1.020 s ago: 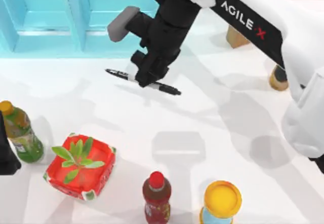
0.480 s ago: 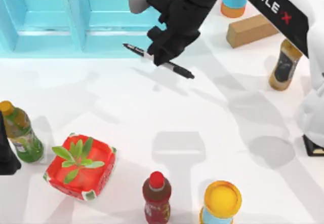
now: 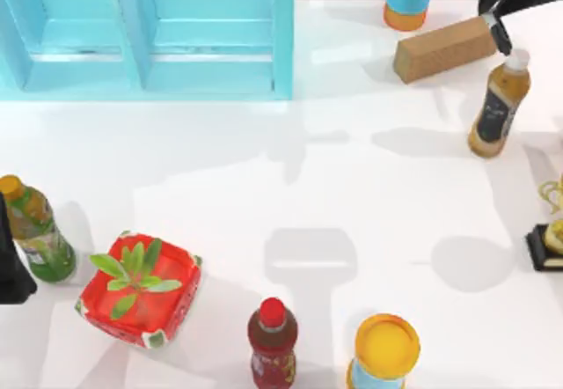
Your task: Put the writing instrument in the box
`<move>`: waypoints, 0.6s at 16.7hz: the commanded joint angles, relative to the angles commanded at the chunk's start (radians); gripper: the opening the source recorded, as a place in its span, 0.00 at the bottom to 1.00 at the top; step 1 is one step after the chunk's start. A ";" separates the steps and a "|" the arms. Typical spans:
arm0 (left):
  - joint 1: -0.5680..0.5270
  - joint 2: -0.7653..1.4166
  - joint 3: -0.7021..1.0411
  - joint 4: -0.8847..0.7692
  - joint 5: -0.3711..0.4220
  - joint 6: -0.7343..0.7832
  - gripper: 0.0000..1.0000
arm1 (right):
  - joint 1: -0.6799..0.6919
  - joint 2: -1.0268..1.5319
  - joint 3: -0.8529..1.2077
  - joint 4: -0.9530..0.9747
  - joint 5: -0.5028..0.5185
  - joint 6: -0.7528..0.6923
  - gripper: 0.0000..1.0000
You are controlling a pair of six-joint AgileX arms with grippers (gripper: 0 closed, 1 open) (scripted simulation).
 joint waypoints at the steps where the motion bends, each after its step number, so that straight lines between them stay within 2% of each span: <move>1: 0.000 0.000 0.000 0.000 0.000 0.000 1.00 | -0.053 -0.012 -0.030 -0.020 0.040 0.107 0.00; 6: 0.000 0.000 0.000 0.000 0.000 0.000 1.00 | -0.283 -0.047 -0.229 -0.107 0.293 0.638 0.00; 10: 0.000 0.000 0.000 0.000 0.000 0.000 1.00 | -0.408 -0.068 -0.388 -0.144 0.489 0.927 0.00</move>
